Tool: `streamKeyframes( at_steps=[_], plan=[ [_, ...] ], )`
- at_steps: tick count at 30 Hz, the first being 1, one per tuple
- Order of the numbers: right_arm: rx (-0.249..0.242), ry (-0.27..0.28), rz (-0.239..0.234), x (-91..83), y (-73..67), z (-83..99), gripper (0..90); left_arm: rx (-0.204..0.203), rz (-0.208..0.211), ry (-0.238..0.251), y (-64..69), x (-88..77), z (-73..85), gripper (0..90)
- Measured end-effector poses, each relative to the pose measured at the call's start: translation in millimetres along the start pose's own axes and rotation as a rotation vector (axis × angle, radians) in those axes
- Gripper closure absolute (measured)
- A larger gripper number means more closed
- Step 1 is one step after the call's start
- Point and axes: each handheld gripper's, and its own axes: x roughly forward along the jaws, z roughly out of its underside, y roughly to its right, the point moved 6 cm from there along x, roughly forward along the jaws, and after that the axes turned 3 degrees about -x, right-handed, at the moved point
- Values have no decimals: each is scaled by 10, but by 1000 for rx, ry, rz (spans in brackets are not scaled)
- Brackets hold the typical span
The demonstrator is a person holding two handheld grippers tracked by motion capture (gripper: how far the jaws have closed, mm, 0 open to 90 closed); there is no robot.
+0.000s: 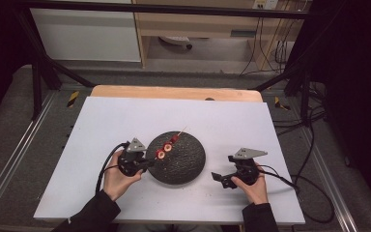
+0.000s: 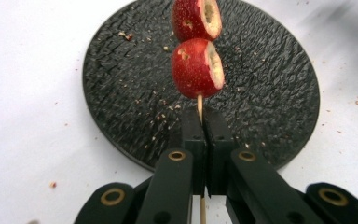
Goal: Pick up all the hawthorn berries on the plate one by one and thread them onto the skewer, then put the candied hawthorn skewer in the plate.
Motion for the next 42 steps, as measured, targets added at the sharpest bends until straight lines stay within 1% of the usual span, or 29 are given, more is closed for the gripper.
streamKeyframes(
  at_steps=[2, 4, 5, 7, 10, 12, 19, 22, 24, 30, 32, 34, 36, 39, 42],
  plan=[
    [3, -5, 0, -40, 20, 48, 5, 6, -5, -26, 3, 52, -20, 887],
    [10, 3, 3, -73, 37, 84, 5, 11, -13, -39, 4, 96, -36, 887],
    [10, 5, 4, -81, 49, 96, 5, 12, -12, -57, 1, 128, -43, 887],
    [20, 2, 13, -104, 82, 131, 5, 10, -16, -73, -4, 179, -46, 887],
    [40, 0, 14, -120, 96, 157, 5, 9, -23, -111, -16, 263, -25, 887],
    [30, -1, 21, -125, 104, 162, 5, 12, -27, -127, -20, 294, -15, 887],
    [30, -4, 21, -140, 105, 178, 5, 32, -54, -166, 2, 359, 16, 886],
    [32, -2, 20, -142, 105, 175, 5, 44, -63, -175, 10, 379, 23, 885],
    [30, 1, 17, -142, 104, 173, 5, 45, -63, -181, 8, 391, 27, 885],
    [32, 9, 13, -157, 104, 173, 5, 53, -64, -175, 10, 401, 29, 876],
    [33, 12, 12, -161, 108, 176, 5, 49, -62, -165, 1, 390, 26, 848],
    [35, 14, 10, -164, 107, 178, 5, 45, -48, -153, -6, 363, 21, 812],
    [30, 14, 9, -162, 107, 179, 5, 43, -39, -132, -10, 323, 11, 756],
    [35, 10, 11, -151, 102, 185, 5, 47, -19, -109, -14, 247, 8, 665],
    [30, 1, 13, -143, 101, 195, 5, 67, -10, -83, -36, 176, 15, 540]
  ],
)
